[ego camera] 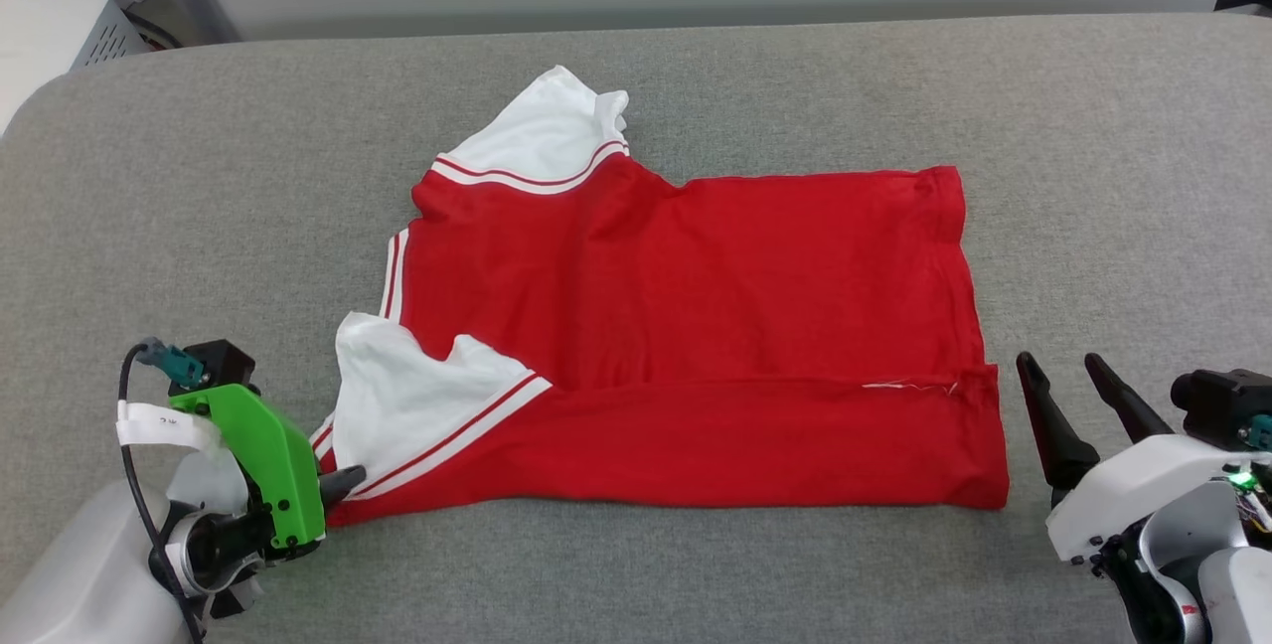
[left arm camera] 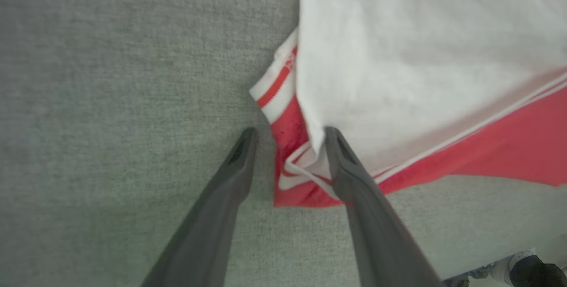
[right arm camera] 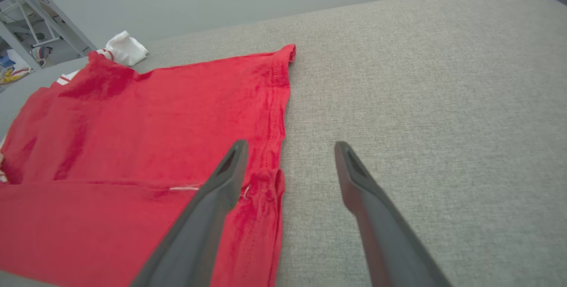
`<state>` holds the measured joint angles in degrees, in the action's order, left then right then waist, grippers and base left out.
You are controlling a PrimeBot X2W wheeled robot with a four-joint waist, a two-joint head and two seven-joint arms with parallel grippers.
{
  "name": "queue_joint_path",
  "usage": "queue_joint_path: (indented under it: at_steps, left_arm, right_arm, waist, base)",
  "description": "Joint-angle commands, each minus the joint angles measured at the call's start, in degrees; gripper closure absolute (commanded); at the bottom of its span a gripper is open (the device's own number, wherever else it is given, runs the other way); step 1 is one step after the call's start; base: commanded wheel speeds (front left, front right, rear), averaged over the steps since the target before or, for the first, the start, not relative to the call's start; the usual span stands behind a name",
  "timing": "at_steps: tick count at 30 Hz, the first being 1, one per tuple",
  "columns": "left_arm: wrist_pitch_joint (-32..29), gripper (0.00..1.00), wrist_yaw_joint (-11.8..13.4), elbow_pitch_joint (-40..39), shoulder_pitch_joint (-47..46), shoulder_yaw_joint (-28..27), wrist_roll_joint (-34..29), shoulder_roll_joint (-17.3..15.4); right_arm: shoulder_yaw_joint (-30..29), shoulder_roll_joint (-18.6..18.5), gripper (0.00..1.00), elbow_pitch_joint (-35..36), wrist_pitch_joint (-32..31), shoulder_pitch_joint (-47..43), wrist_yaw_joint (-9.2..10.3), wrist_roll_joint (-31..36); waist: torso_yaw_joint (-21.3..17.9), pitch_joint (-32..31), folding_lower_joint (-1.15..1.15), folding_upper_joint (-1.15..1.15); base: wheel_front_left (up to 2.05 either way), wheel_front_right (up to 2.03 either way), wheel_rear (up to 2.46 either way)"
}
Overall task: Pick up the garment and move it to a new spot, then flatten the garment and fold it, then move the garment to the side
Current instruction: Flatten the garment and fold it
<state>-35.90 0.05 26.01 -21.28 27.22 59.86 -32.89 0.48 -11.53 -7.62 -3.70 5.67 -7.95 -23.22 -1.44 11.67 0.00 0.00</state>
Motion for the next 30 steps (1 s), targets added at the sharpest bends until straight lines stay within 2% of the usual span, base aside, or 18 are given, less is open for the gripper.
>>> queue_joint_path:
  at_steps: [1,5,9,16,22,30]
  left_arm:
    - [-1.05,1.00,-0.82,1.69,1.79,2.02,0.93,3.49]
    - [-0.11,1.00,-1.77,2.44,1.27,1.96,1.03,4.06]
    - [2.08,1.00,-2.13,1.33,1.06,1.35,0.51,3.72]
    - [4.38,1.00,-1.09,-4.42,1.47,0.41,-0.65,2.06]
    - [4.97,1.00,0.46,-9.74,1.56,0.05,-1.83,0.69]
    - [5.34,1.00,1.95,-13.72,2.38,-0.19,-2.27,0.02]
  right_arm:
    - [-0.55,-0.51,0.00,-0.18,-1.11,-0.26,0.46,-0.81]
    - [-0.67,-1.95,0.00,-0.10,-5.19,-0.18,0.46,-2.26]
    - [-0.27,-3.67,0.00,-0.55,-12.45,-0.11,0.46,-4.35]
    - [1.24,-5.79,0.00,1.52,-25.88,-0.33,0.46,-6.55]
    - [4.45,-5.36,0.00,1.25,-31.92,1.94,0.46,-6.99]
    - [6.52,-3.28,0.00,-6.29,-36.99,3.51,0.46,-6.59]
  waist:
    - [0.07,-0.11,0.00,0.00]
    - [0.13,-0.79,0.00,0.00]
    - [0.38,-1.80,0.00,0.00]
    - [1.65,-2.10,0.00,0.00]
    - [2.29,-1.11,0.00,0.00]
    - [3.44,-0.35,0.00,0.00]
  base:
    - [0.00,0.00,0.00]
    - [0.00,0.00,0.00]
    - [0.00,0.00,0.00]
    - [0.00,0.00,0.00]
    - [0.00,0.00,0.00]
    - [0.00,0.00,0.00]
